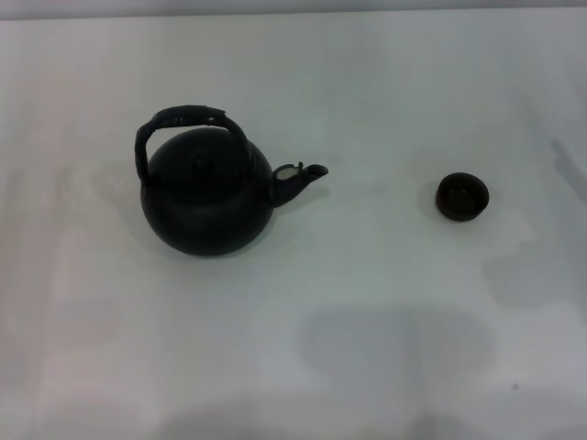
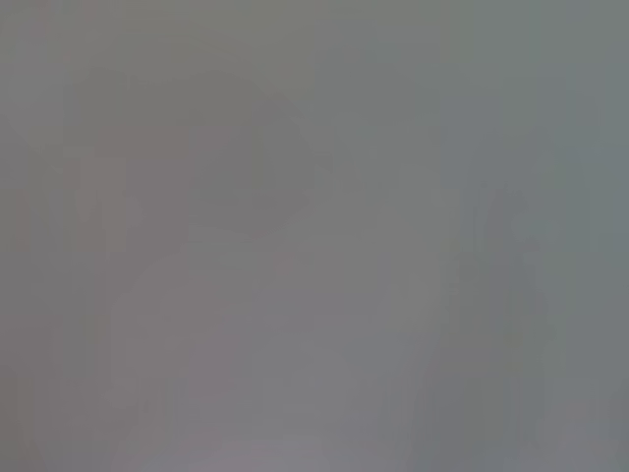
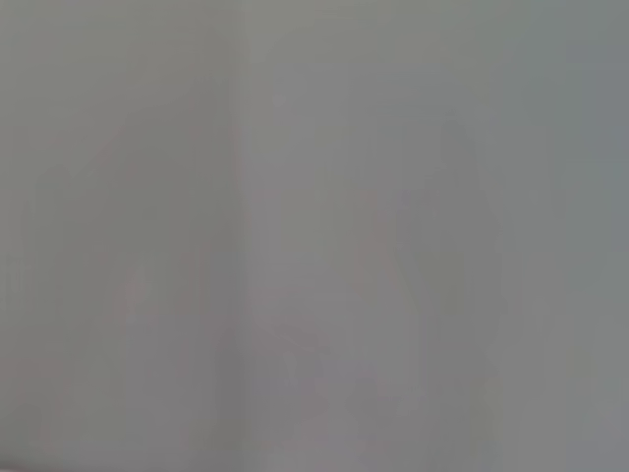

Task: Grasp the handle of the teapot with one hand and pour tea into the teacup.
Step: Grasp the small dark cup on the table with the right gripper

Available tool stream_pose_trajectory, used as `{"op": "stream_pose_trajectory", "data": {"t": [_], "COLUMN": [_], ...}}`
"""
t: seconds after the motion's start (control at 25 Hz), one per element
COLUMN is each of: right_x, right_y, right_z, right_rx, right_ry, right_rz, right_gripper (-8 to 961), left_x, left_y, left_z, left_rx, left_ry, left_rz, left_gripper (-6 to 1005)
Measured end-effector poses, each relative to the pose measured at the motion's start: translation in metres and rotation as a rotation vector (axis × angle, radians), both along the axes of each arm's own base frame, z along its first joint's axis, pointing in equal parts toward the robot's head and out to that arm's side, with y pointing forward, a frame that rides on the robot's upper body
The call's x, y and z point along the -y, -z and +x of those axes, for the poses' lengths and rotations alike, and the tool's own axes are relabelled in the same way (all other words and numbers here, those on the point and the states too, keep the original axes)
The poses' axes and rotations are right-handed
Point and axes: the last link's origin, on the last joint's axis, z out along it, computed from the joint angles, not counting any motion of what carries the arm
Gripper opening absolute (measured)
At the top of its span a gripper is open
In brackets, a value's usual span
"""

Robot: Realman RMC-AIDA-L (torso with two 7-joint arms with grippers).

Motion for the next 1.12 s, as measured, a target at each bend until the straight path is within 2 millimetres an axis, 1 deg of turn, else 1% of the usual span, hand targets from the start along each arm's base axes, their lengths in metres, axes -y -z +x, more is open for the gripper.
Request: {"op": "stream_pose_trajectory", "data": {"t": [0.36,0.76,0.96,1.12], "right_x": [0.001,0.005,0.008,0.01], "right_y": [0.001,0.001,0.003,0.005], "right_z": [0.0,0.002,0.002,-0.002], "right_rx": [0.004,-0.003,-0.011,-0.008], "right_ry": [0.0,0.001,-0.004,-0.043], "right_rz": [-0.011,-0.014,-0.037,-0.082], "right_gripper": [842,843,843,843], "left_x": [-0.002,0.0,0.001,0.0], "left_y": [0.005,0.005,0.006,0.006], "left_z": [0.004,0.005,0.005,0.005], "left_rx": [-0.021,-0.018,-0.017,-0.018], "left_ry": [0.032,0.032,0.032,0.036], "left_rz": [-0.043,-0.042,-0.041,-0.045], "left_gripper": [578,577,577,577]}}
